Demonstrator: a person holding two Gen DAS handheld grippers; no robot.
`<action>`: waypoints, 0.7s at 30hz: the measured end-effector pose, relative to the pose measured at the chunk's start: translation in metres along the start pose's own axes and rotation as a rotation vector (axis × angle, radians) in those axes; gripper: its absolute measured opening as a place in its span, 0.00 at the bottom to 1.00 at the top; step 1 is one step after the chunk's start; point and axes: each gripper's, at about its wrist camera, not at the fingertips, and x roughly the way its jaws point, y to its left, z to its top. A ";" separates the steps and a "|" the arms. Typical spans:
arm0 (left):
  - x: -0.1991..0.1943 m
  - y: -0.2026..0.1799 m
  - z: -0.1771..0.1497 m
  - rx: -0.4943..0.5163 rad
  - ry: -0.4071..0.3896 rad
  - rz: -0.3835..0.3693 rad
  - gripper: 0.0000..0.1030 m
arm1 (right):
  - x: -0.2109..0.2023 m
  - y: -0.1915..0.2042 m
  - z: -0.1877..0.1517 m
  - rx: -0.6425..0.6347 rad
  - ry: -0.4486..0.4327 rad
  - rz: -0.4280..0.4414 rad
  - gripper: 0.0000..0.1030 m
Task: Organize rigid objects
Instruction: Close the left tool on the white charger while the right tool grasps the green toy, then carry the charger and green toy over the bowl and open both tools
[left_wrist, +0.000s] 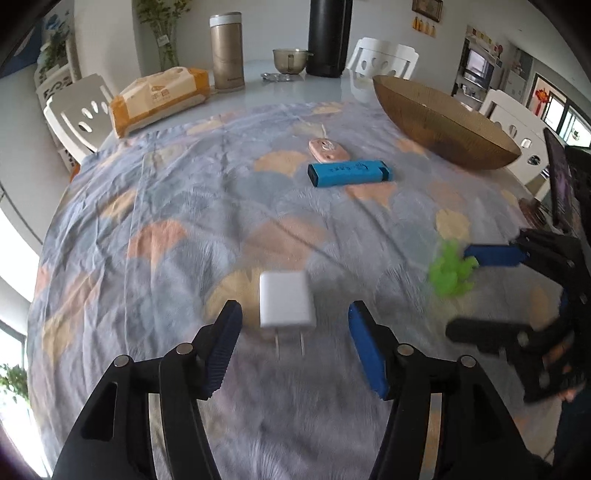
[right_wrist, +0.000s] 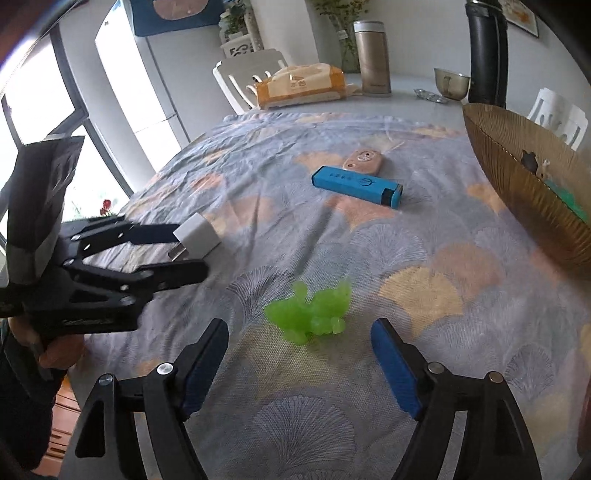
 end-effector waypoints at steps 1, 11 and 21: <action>0.001 0.000 0.001 -0.001 -0.005 0.000 0.51 | 0.001 0.000 0.000 -0.001 -0.001 -0.006 0.76; 0.000 -0.009 -0.002 0.039 -0.038 0.038 0.23 | 0.006 0.018 0.002 -0.071 -0.029 -0.153 0.44; -0.035 -0.018 0.028 0.022 -0.141 0.061 0.23 | -0.032 -0.006 0.006 0.045 -0.176 -0.183 0.44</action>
